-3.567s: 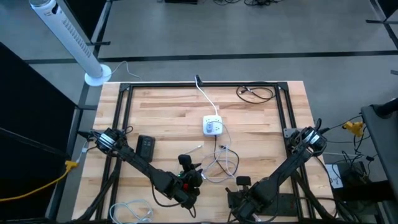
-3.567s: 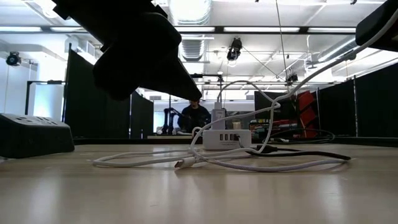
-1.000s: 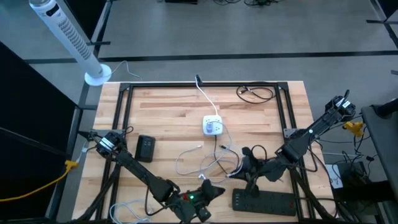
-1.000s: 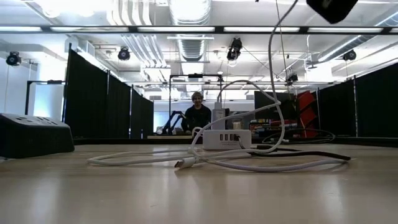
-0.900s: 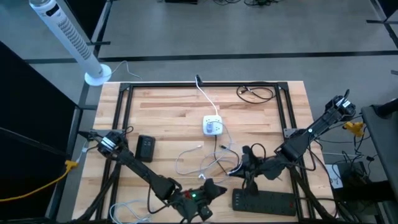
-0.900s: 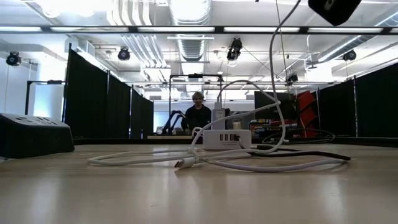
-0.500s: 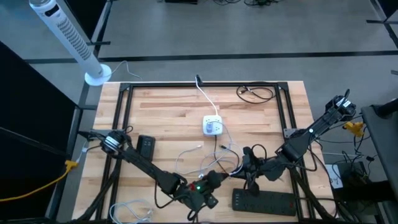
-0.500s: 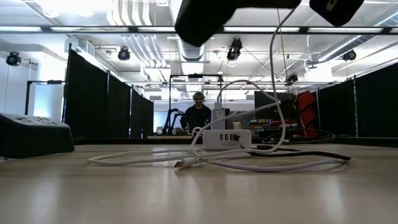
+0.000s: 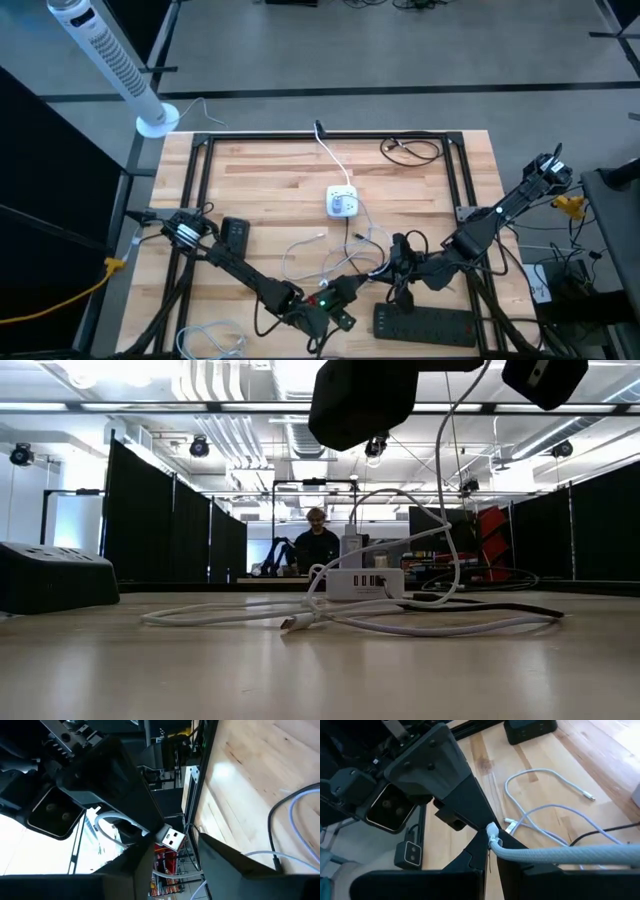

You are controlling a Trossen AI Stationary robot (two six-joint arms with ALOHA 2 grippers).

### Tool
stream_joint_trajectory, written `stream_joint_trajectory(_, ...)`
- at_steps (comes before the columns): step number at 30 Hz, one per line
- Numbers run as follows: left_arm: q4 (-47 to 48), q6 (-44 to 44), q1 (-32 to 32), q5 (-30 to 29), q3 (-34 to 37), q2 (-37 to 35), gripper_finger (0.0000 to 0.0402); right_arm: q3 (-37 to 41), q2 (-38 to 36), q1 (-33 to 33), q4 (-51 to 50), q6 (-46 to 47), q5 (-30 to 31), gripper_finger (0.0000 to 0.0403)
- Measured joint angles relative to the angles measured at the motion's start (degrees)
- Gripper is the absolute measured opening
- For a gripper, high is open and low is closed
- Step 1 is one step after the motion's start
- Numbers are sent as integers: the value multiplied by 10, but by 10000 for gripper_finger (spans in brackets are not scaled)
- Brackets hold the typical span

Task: Insert USB
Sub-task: Insert the white charger cable into the bottom black outlet extension

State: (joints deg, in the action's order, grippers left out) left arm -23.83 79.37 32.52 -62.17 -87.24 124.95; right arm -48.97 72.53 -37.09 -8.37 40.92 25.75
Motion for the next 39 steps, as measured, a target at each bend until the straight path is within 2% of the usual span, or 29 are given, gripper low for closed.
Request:
stream_joint_trajectory(6,-1,-4,-1,-1,0,0,98,0,1,0,0,27,13,12)
stream_joint_trajectory(15,-26,-7,-1,-24,1,0,79,1,11,0,23,43,19,12)
stream_joint_trajectory(20,-37,-7,-1,-17,1,0,78,1,-1,-8,23,43,14,12)
stream_joint_trajectory(26,-37,-4,-1,55,1,0,89,1,-2,-22,14,60,4,12)
stream_joint_trajectory(30,-47,-5,-2,59,1,0,104,1,-2,-32,16,61,23,12)
stream_joint_trajectory(34,-51,34,-3,57,1,0,144,1,-2,-42,18,64,45,12)
stream_joint_trajectory(39,-109,47,-5,47,1,0,188,3,-2,-54,52,65,64,12)
